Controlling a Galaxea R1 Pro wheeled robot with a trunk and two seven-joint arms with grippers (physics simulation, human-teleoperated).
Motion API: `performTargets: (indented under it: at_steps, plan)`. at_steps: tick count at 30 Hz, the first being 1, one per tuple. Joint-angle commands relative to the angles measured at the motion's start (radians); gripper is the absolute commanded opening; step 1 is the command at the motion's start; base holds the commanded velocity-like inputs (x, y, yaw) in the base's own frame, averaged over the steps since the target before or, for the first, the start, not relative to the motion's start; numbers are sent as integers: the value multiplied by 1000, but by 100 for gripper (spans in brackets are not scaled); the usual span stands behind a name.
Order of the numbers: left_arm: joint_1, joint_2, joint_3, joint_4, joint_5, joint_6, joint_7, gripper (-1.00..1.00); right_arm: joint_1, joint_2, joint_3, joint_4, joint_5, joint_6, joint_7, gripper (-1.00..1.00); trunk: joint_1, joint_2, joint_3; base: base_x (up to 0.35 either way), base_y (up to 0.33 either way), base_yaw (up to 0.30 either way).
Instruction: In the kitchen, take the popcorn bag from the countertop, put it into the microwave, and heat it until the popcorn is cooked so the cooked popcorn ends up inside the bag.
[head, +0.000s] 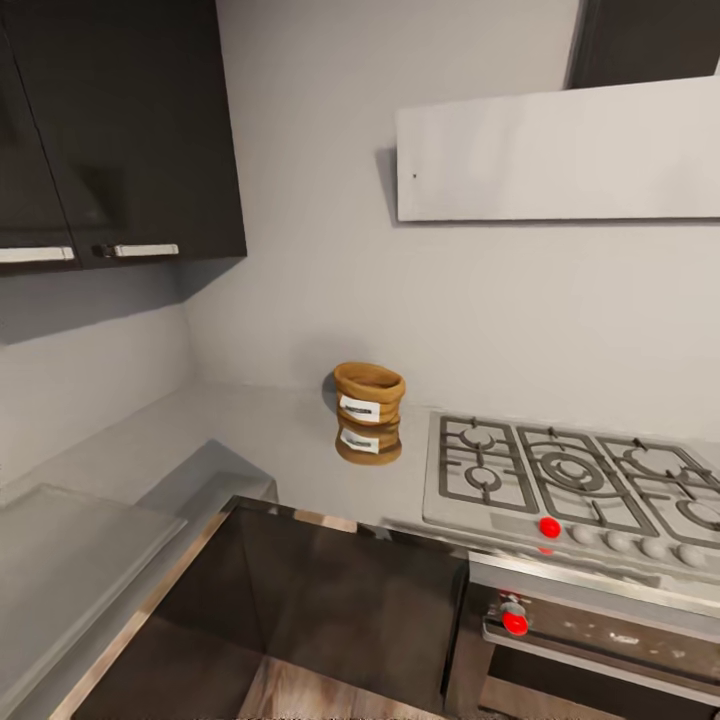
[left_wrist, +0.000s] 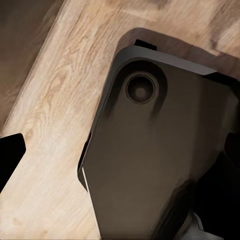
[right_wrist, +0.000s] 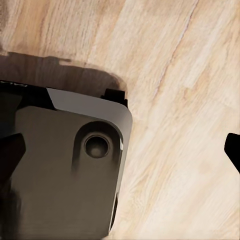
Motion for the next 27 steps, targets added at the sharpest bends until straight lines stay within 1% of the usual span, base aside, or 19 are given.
performTargets:
  at_steps: [1, 15, 18, 20, 22, 23, 25, 26, 27]
  plan:
    - [0, 0, -1, -1, 6, 0, 3, 100, -1, 0, -8, 1, 9, 2, 3, 100, -4, 6, 0, 0, 0, 1]
    - [0, 0, 0, -1, 6, 0, 3, 100, -1, -2, -10, 1, 8, -2, 2, 100, -58, 104, 22, 0, 0, 0]
    - [0, 3, -4, 0, 5, 2, -8, 100, -1, -2, -10, 1, 8, -4, 2, 100, -69, 125, 27, 0, 0, 0]
    - [0, 6, -6, 0, 6, 7, -29, 100, -1, -2, -10, 1, 8, -4, 3, 100, -77, 139, 30, 0, 0, 0]
    - [0, 14, -6, 3, 6, 13, -112, 100, -1, -2, -10, 1, 8, -4, 3, 100, -84, 153, 33, 0, 0, 0]
    - [0, 22, -6, 8, 7, 19, -194, 100, -1, -2, -10, 1, 8, -4, 3, 100, -88, 160, 35, 0, 0, 0]
    - [0, 37, -5, 14, 8, 34, -303, 100, -1, -2, -10, 1, 8, -4, 3, 100, -96, 174, 38, 0, 0, 0]
    - [0, 45, -4, 17, 7, 62, -361, 100, -1, -2, -10, 1, 8, -4, 3, 100, -100, 181, 40, 0, 0, 0]
    - [0, 45, -4, 17, 7, 64, -363, 100, -1, -2, -10, 1, 8, -4, 3, 100, -104, 188, 41, 0, 0, 0]
